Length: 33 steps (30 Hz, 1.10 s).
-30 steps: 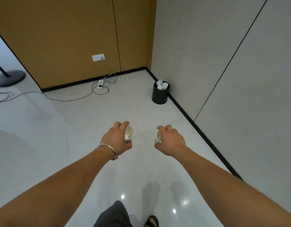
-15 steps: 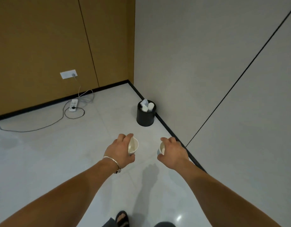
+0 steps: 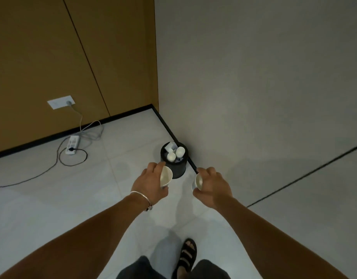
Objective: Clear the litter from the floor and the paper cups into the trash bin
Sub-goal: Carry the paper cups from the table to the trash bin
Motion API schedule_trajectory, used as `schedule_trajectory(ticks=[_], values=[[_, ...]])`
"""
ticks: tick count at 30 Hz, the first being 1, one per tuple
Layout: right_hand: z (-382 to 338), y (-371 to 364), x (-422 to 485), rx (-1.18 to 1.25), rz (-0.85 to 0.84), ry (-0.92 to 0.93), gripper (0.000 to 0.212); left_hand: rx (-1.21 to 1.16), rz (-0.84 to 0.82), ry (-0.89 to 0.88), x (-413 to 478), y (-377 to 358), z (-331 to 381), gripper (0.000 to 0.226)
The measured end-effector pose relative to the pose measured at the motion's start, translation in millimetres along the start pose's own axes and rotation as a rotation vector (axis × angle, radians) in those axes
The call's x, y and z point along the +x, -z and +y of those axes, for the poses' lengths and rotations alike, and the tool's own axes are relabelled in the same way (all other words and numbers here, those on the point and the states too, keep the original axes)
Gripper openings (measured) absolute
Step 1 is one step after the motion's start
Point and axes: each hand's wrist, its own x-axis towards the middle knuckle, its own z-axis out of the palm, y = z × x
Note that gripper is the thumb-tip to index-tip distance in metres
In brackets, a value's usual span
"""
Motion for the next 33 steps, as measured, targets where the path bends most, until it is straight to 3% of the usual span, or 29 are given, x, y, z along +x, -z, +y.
schedule_trajectory(ticks=[7, 14, 24, 28, 33], values=[[21, 30, 140, -0.068, -0.085, 0.052, 0.073, -0.080, 0.002, 0.115, 116, -14, -12, 0.083], [35, -4, 300, -0.042, -0.156, 0.025, 0.071, -0.151, -0.079, 0.135, 260, -69, -62, 0.081], [81, -158, 522, 0.036, -0.139, 0.013, 0.072, -0.125, -0.134, 0.049, 441, -247, -154, 0.079], [106, -231, 576, 0.014, -0.132, 0.079, 0.073, -0.123, -0.068, 0.064, 480, -340, -179, 0.080], [131, -294, 604, -0.045, -0.156, 0.198, 0.075, -0.038, -0.029, 0.098, 497, -419, -205, 0.061]])
